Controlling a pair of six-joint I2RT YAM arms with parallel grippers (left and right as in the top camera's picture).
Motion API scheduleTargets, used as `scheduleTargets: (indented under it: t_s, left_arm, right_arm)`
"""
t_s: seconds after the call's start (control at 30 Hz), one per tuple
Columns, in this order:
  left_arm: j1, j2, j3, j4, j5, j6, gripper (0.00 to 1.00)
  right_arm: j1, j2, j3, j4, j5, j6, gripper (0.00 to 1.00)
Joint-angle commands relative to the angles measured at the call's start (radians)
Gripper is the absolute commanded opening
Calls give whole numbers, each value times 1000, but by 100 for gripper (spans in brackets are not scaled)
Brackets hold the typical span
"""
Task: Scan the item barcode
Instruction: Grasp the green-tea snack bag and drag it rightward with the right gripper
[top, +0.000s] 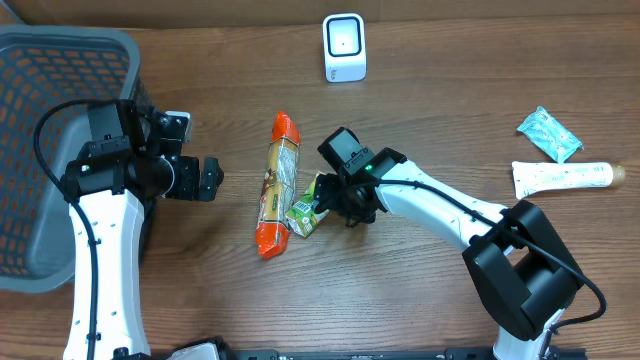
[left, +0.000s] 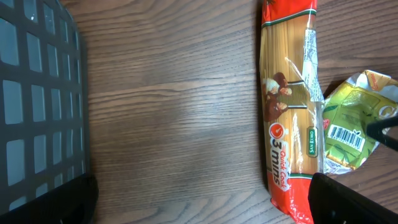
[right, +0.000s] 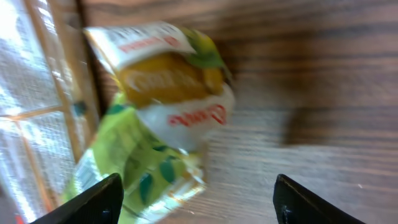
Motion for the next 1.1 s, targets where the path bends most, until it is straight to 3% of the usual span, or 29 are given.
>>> scheduleTargets:
  t_s: [0.0,0.3,0.63,0.87,1.07]
  left_arm:
    - [-2,6,17,0,8,19,100]
    - [-2,6,17,0,8,19,100]
    - [-2,6,17,0,8,19,100]
    - [-2,6,17,0,8,19,100]
    - [-2,6,17,0,8,19,100]
  right_arm:
    - [2,0,-10,-10,-1,-32,77]
    - [-5,0,-10,-98,-116,-193,76]
    - [-9,0,-6,-173,-125,-250,77]
    - [-114,-1,157,-234,-122,-485,78]
    - [-209,6,197,-60,-122,-595,81]
